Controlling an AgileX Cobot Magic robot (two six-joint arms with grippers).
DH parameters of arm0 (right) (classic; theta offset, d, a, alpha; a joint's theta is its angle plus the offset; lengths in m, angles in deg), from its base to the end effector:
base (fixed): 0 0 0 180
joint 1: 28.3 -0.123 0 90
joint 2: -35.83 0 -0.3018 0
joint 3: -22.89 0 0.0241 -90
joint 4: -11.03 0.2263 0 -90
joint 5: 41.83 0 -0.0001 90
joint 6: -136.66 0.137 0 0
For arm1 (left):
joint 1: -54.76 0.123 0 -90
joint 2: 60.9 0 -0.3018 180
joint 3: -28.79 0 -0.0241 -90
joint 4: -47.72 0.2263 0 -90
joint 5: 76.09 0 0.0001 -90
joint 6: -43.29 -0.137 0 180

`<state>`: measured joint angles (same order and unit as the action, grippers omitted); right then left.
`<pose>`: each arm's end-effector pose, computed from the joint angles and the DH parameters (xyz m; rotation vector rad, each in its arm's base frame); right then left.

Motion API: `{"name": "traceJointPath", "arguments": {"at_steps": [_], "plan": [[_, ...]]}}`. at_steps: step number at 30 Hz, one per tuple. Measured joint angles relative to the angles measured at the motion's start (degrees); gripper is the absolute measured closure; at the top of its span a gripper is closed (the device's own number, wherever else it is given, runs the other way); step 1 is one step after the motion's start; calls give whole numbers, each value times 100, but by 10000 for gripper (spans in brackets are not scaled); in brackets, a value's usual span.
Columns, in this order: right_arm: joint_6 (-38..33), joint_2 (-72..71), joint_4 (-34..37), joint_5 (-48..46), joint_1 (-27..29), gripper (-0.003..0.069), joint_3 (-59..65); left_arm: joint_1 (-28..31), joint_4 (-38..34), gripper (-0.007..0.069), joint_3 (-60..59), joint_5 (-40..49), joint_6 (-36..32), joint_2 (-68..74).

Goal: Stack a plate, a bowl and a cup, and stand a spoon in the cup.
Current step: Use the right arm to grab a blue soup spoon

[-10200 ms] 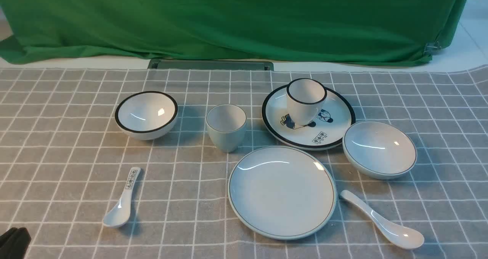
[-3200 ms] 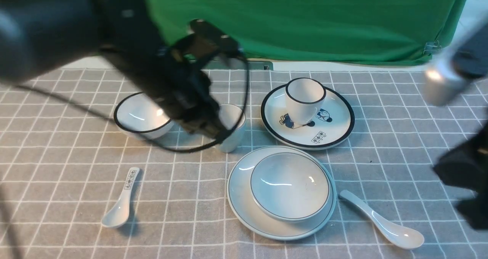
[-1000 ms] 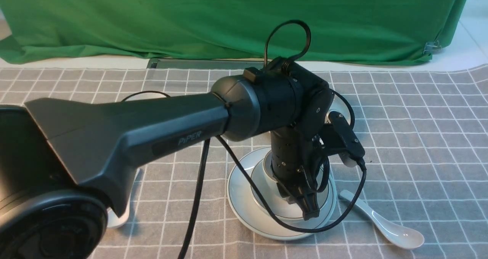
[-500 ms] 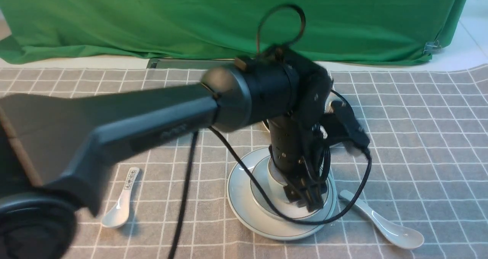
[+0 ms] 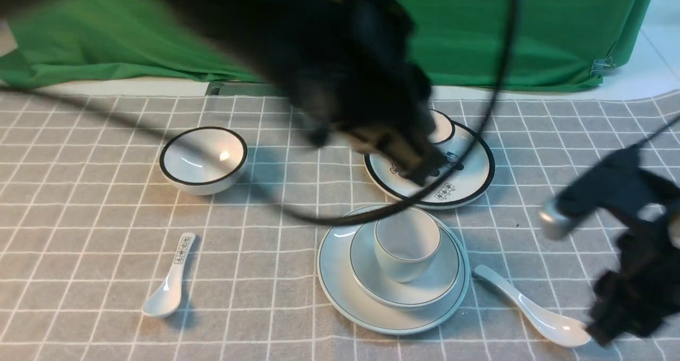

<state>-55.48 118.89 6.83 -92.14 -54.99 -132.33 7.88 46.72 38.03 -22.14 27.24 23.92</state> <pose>0.2155 0.0997 0.2493 -0.9624 2.5817 -0.0221 0.1979 -0.2141 0.4160 1.1861 1.9461 -0.3063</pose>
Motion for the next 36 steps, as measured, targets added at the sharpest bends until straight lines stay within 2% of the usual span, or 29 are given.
{"name": "traceJointPath", "arguments": {"at_steps": [4,8,10,13,18,23,26,29,31,32,36], "plan": [[-548,1007,482,662,416,333,-204,0,-214,618,-1609,-1073,140,-1378],[-684,1595,565,771,432,333,-522,0,-334,618,-2709,-1960,200,-2235],[-816,2075,674,846,432,333,-780,0,-390,618,-3542,-2727,381,-2893],[-843,2529,715,882,445,333,-1055,0,-449,617,-4120,-3201,472,-3395],[-852,3092,786,925,476,330,-1288,0,-509,616,-4441,-3311,513,-3723],[-857,3345,846,1094,476,268,-1377,0,-622,615,-4452,-3350,525,-3764],[-857,3376,846,1067,476,267,-1396,0,-642,615,-4452,-3350,537,-3764],[-857,3398,815,1053,476,317,-1424,0,-654,615,-4452,-3350,541,-3764],[-857,3408,704,1079,483,475,-1429,0,-660,615,-4452,-3350,551,-3764],[-850,3401,694,1074,490,502,-1429,0,-660,615,-4452,-3350,556,-3764],[-789,3284,760,1002,490,492,-1391,0,-684,615,-4452,-3344,556,-3764]]}}
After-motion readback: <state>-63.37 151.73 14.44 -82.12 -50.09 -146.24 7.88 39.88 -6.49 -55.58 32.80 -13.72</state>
